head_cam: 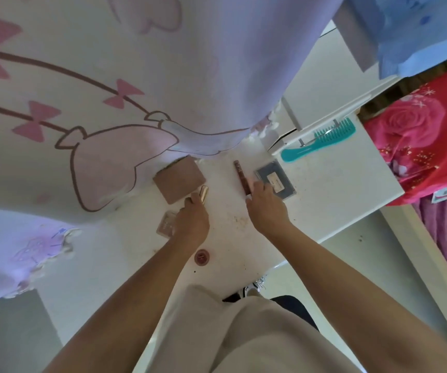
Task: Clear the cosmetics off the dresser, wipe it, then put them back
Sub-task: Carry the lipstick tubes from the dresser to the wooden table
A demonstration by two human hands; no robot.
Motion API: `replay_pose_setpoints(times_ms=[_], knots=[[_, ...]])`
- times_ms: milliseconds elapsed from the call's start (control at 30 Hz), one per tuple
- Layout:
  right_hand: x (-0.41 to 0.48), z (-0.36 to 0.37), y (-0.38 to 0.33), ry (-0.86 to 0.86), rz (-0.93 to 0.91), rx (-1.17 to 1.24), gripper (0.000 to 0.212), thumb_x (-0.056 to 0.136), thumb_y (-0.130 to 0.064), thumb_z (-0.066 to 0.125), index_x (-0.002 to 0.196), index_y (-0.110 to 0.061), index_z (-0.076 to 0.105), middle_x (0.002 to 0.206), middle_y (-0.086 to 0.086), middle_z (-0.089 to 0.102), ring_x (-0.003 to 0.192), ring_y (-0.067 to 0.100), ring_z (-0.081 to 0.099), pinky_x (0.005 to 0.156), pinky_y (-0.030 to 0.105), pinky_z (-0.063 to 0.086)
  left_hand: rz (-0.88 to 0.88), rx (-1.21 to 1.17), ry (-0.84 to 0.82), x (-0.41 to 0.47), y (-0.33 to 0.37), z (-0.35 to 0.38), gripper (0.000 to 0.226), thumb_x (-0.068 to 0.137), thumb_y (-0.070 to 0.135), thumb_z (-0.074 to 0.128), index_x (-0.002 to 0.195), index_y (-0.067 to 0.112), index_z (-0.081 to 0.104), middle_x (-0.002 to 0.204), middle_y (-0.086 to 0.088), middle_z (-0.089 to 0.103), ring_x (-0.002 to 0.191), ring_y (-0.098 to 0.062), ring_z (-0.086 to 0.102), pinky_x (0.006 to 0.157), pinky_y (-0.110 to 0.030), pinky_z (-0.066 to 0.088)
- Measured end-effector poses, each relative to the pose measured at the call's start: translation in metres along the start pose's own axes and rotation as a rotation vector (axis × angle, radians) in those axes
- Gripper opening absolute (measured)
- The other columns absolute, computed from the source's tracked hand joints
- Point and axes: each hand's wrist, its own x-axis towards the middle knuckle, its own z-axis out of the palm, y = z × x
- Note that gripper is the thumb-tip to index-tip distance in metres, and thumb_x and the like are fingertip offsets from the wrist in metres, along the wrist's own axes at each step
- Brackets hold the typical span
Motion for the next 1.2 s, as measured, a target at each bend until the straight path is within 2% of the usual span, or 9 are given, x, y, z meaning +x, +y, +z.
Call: replay_pose_setpoints(times_ms=[167,333,400,467,633,767,867,1100,1200], knots=[[0.004,0.004,0.0,-0.034,-0.011,0.008,0.027,0.1,-0.02,0.054,0.122,-0.009,0.043,0.117,0.011,0.054,0.097,0.027,0.063,0.083,0.038,0.058,-0.022,-0.071,-0.046,0.004,0.0,-0.001,0.039,0.099,0.015,0.047,0.131,0.0,0.029,0.127,-0.018,0.049,0.103,-0.035,0.064,0.074,-0.042,0.049],[-0.007,-0.01,0.007,-0.03,-0.005,0.071,0.033,0.103,-0.033,0.045,0.127,-0.01,0.044,0.128,0.009,0.054,0.107,0.027,0.062,0.088,0.038,0.054,-0.072,-0.223,-0.077,-0.005,-0.004,-0.011,0.039,0.101,0.016,0.044,0.135,0.003,0.029,0.13,-0.018,0.05,0.108,-0.037,0.061,0.084,-0.044,0.05],[-0.013,-0.022,0.014,-0.016,-0.045,0.063,0.037,0.103,-0.034,0.043,0.13,-0.009,0.043,0.128,0.008,0.054,0.11,0.027,0.06,0.09,0.039,0.054,-0.071,-0.198,-0.039,-0.014,-0.004,-0.02,0.037,0.102,0.02,0.041,0.132,0.002,0.03,0.127,-0.018,0.052,0.105,-0.034,0.062,0.078,-0.04,0.051],[-0.018,-0.039,0.021,0.009,-0.102,0.059,0.031,0.103,-0.035,0.042,0.125,-0.012,0.044,0.119,0.007,0.056,0.103,0.025,0.061,0.086,0.039,0.054,-0.088,-0.206,0.027,-0.027,-0.001,-0.035,0.038,0.104,0.026,0.038,0.129,-0.001,0.031,0.123,-0.019,0.056,0.101,-0.035,0.064,0.069,-0.038,0.047],[-0.031,-0.083,0.027,0.054,-0.275,0.064,0.026,0.101,-0.034,0.043,0.121,-0.018,0.051,0.109,0.002,0.059,0.095,0.024,0.061,0.079,0.037,0.051,-0.1,-0.594,0.309,-0.063,0.001,-0.074,0.021,0.101,0.026,0.042,0.11,0.009,0.034,0.092,-0.018,0.062,0.071,-0.037,0.063,0.06,-0.049,0.055],[-0.041,-0.098,0.03,0.088,-0.405,0.118,0.025,0.1,-0.039,0.048,0.113,-0.019,0.054,0.102,-0.001,0.059,0.094,0.023,0.059,0.078,0.033,0.048,-0.127,-0.729,0.54,-0.116,0.012,-0.089,0.016,0.1,0.029,0.046,0.106,0.014,0.04,0.081,-0.007,0.061,0.065,-0.028,0.062,0.056,-0.045,0.052],[-0.051,-0.094,0.022,0.028,-0.532,0.133,0.029,0.096,-0.042,0.05,0.115,-0.021,0.056,0.101,-0.002,0.064,0.093,0.023,0.061,0.082,0.039,0.051,-0.249,-0.773,0.7,-0.173,0.019,-0.072,0.013,0.099,0.028,0.048,0.096,0.019,0.039,0.069,0.005,0.054,0.06,-0.02,0.055,0.053,-0.035,0.042],[-0.129,-0.062,-0.043,-0.108,-0.901,0.176,0.018,0.096,-0.042,0.052,0.102,-0.026,0.057,0.088,-0.006,0.062,0.079,0.018,0.059,0.069,0.033,0.043,-0.576,-0.757,0.865,-0.317,-0.014,-0.028,0.015,0.099,0.035,0.047,0.098,0.021,0.044,0.068,0.001,0.057,0.058,-0.018,0.055,0.05,-0.031,0.037],[-0.188,-0.034,-0.068,-0.193,-1.079,0.157,0.018,0.094,-0.043,0.052,0.101,-0.029,0.059,0.085,-0.008,0.062,0.075,0.016,0.061,0.072,0.038,0.05,-0.715,-0.777,0.956,-0.387,-0.038,0.0,0.016,0.099,0.036,0.048,0.098,0.02,0.044,0.069,0.001,0.056,0.059,-0.019,0.055,0.048,-0.03,0.035]])
